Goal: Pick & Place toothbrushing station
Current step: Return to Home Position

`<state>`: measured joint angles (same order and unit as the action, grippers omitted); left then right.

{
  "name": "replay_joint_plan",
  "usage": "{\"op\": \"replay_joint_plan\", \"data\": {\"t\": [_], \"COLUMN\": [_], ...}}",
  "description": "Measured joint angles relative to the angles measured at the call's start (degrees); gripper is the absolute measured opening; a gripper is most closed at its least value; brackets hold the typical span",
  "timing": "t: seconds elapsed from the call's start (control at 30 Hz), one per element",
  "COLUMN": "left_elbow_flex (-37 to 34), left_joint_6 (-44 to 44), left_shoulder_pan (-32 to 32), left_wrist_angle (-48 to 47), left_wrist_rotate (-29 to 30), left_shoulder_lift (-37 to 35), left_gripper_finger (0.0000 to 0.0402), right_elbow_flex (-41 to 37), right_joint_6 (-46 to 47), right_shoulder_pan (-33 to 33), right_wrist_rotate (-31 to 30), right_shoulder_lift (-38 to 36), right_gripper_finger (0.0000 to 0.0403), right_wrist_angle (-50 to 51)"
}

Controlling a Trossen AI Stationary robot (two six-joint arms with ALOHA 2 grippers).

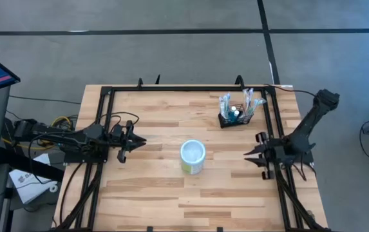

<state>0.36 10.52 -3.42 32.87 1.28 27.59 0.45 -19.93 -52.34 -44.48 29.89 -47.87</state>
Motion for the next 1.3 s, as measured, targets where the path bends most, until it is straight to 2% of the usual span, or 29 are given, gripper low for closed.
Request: {"op": "replay_joint_plan", "data": {"t": [0.07, 0.17, 0.37, 0.47, 0.73, 0.97, 1.3], "left_elbow_flex": [0.00, 0.00, 0.00, 0.00, 0.00, 0.00, 0.00], "left_joint_6": [-0.13, -0.20, -0.20, -0.22, -1.10, -1.09, -1.09], "left_shoulder_pan": [0.00, 0.00, 0.00, 0.00, 0.00, 0.00, 0.00], "left_wrist_angle": [0.10, 0.11, 0.16, 0.19, 0.25, 0.23, 0.29], "left_wrist_rotate": [-0.01, -0.01, -2.28, -3.18, -3.20, -3.21, -3.20], "left_shoulder_lift": [0.00, 0.00, 0.00, 0.00, 0.00, -0.04, 0.31], "left_gripper_finger": [0.0058, 0.0058, 0.0058, 0.0058, 0.0058, 0.0058, 0.0058], "right_elbow_flex": [0.00, 0.00, 0.00, -0.02, -0.04, 0.17, 0.17], "right_joint_6": [2.25, 4.54, 13.00, 13.56, 12.54, 15.92, 17.01], "right_shoulder_pan": [3.39, 9.43, 19.54, 23.02, 32.12, 37.59, 38.24], "right_wrist_rotate": [3.75, 12.43, 15.74, 22.51, 25.24, 28.10, 28.10], "right_shoulder_lift": [-1.36, -4.50, -10.39, -15.18, -29.72, -29.65, -29.55], "right_gripper_finger": [0.0059, 0.0059, 0.0059, 0.0059, 0.0059, 0.0059, 0.0059], "right_wrist_angle": [3.01, 6.72, 21.62, 24.93, 36.93, 41.09, 42.05]}}
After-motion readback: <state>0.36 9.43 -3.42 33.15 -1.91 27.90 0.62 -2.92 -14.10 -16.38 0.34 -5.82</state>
